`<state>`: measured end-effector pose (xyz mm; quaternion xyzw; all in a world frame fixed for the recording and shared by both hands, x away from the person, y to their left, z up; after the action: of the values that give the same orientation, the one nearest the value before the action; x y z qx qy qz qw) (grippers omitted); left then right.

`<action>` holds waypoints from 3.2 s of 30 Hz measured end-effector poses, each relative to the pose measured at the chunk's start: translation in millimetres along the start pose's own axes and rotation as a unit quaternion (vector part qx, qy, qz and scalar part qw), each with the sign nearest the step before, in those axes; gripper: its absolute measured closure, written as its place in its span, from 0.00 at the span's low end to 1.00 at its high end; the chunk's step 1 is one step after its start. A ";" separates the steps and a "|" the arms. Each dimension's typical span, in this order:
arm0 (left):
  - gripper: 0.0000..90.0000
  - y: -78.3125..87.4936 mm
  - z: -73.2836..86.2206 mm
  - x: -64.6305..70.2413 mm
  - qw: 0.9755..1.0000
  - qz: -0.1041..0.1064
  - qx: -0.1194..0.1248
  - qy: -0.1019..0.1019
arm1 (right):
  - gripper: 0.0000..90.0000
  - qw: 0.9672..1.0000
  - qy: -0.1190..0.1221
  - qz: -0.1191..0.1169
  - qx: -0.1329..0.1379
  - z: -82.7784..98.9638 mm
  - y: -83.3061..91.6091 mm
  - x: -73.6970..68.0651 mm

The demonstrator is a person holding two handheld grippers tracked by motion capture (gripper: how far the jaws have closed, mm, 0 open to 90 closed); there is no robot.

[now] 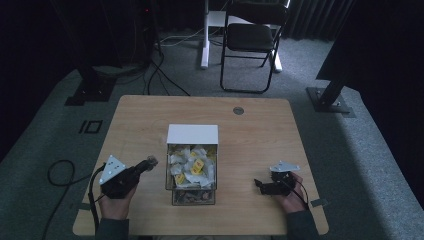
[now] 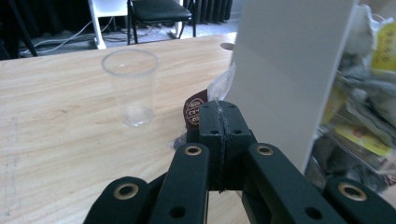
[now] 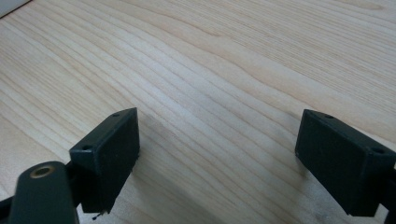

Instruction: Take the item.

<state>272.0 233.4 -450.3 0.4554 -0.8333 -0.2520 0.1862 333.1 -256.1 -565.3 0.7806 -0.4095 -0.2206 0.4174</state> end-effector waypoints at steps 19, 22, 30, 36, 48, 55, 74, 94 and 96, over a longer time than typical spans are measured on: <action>1.00 -8.1 -4.1 -23.9 1.000 -0.001 -0.006 0.019 | 0.15 1.000 0.000 0.000 0.000 0.0 0.0 0.0; 1.00 -8.8 -6.0 -27.7 1.000 -0.004 -0.008 0.019 | 0.15 1.000 0.000 0.000 0.000 0.0 0.0 0.0; 1.00 -12.5 -10.3 -34.7 1.000 -0.007 -0.011 0.021 | 0.15 1.000 0.000 0.000 0.000 0.0 0.0 0.0; 1.00 -16.0 -16.4 -38.9 1.000 -0.009 -0.010 0.020 | 0.15 1.000 0.000 0.000 0.000 0.0 0.0 0.0; 1.00 -18.5 -32.0 -44.7 1.000 -0.014 -0.011 0.010 | 0.15 1.000 0.000 -0.001 0.000 0.7 0.5 -0.3; 1.00 -21.8 -38.1 -48.9 1.000 -0.016 -0.012 0.009 | 0.15 1.000 -0.001 -0.001 -0.001 1.0 0.7 -0.4; 1.00 -33.6 -56.7 -59.8 1.000 -0.016 -0.005 0.016 | 0.15 1.000 -0.001 -0.001 -0.001 1.0 0.7 -0.4; 1.00 -57.1 -72.4 -70.3 0.999 -0.027 -0.003 0.028 | 0.15 1.000 -0.001 -0.001 -0.001 1.0 0.7 -0.4; 1.00 -59.9 -75.1 -70.2 0.999 -0.028 -0.003 0.028 | 0.15 1.000 -0.001 -0.001 -0.001 1.0 0.7 -0.4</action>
<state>388.6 247.0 -430.9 0.4847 -0.8141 -0.2469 0.2033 331.9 -256.4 -565.3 0.7805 -0.4087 -0.2224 0.4175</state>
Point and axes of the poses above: each handheld gripper's, and its own axes: y roughly backward along the jaws, z roughly out of its underside, x roughly to its right, the point moved 2 cm from there along -y, roughly forward along the jaws, and after that the axes turned 13 degrees about -x, right-handed, at the moved point
